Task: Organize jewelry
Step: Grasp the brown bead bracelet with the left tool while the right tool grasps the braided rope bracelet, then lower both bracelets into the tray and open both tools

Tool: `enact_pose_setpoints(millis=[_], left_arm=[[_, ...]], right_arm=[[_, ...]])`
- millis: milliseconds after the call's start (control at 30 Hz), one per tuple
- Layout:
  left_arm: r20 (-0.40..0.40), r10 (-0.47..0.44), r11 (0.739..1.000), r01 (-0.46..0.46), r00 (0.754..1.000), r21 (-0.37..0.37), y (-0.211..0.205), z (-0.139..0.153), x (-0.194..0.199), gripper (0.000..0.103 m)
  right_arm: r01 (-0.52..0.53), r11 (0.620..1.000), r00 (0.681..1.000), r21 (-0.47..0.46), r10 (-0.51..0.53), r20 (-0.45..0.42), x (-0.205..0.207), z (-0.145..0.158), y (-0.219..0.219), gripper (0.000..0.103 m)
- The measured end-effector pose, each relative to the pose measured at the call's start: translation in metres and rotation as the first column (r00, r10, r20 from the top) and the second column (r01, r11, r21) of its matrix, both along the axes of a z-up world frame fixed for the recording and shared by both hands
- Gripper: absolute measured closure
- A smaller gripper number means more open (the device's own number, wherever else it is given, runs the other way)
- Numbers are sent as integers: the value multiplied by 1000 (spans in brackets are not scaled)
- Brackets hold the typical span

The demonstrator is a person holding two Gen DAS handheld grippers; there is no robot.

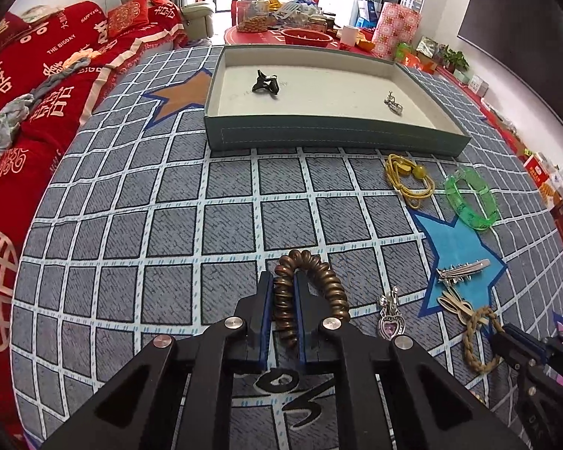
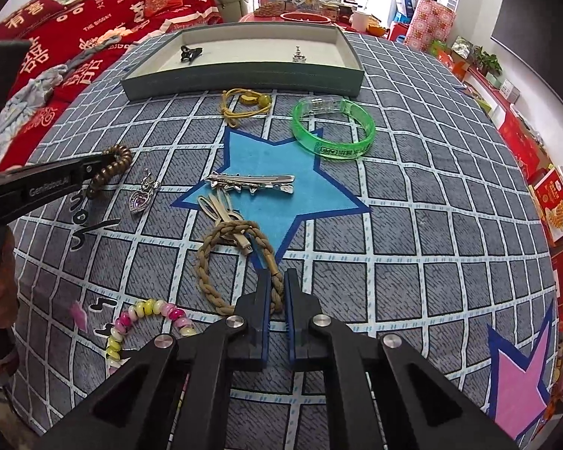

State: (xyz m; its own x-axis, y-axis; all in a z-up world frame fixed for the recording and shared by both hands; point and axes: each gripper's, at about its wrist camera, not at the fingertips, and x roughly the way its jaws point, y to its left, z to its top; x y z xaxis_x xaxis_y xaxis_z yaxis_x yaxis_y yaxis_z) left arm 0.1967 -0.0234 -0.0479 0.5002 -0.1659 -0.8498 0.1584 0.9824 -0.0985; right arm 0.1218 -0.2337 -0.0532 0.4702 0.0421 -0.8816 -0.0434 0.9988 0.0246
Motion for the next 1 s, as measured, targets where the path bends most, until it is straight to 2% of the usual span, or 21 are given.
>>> enact_pose_setpoints(millis=[300,567,767,1000], left_arm=[[39,-22,1000,23,999,-14,10,22,-13,79],[94,-39,998,43,995,-45,12,59,-11,79],[172,-44,998,49,984,-25,11,97,6,79],[233,-26,999,32,972,-25,9,134,53,79]], right_arm=[[52,991,996,127,-60,62,-5,33,-35,96],[53,976,990,209,-79,118,12,73,-53,96],[17,980,981,198,-55,185,44,111,-56,96],[-7,980,973,200,-40,229,107,149,-55,96]])
